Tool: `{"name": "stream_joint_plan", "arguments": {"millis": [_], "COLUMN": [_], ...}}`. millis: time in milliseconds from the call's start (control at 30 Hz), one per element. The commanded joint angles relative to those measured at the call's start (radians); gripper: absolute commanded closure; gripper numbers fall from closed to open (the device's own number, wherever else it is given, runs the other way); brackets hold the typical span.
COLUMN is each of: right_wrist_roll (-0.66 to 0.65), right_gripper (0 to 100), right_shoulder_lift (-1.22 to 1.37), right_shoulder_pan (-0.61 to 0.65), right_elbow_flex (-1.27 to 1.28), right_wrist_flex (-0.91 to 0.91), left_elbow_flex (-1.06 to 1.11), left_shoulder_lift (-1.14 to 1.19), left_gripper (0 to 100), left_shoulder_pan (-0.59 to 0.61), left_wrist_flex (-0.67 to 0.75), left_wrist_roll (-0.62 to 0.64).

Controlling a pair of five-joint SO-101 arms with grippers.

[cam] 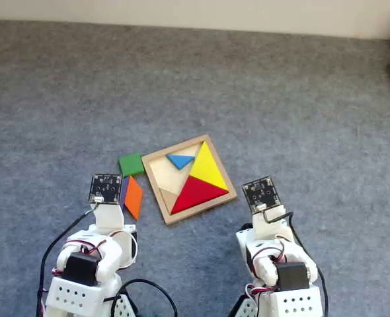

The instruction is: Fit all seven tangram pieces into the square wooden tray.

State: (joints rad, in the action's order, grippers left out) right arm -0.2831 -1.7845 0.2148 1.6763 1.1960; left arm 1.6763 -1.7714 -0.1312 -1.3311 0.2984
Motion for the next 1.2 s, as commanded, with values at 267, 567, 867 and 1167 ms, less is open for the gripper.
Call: {"name": "stream_joint_plan", "arguments": {"millis": [267,567,867,1167], "right_wrist_roll": [0.002,0.002,0.002,0.002], "right_gripper": [99.4,99.4,99.4,99.4], "right_shoulder_lift": [0.01,0.01,0.01,0.01], "right_shoulder_pan": [-0.007,-0.007,-0.007,-0.007], "right_elbow_flex": [0.139,0.139,0.139,0.139], "right_wrist_flex": [0.007,0.007,0.007,0.007], "left_elbow_flex": [-0.004,-0.246,-0.384,-0.42], "left_shoulder_lift": [-0.044,-0.044,-0.044,-0.022], "left_gripper": [99,99,99,99], "left_shoulder_pan": [-0.054,0.097,0.26,0.259], "left_wrist_flex": [-0.002,-0.003,0.069,0.063], "left_wrist_roll": [-0.008,-0.008,-0.187,-0.62]}}
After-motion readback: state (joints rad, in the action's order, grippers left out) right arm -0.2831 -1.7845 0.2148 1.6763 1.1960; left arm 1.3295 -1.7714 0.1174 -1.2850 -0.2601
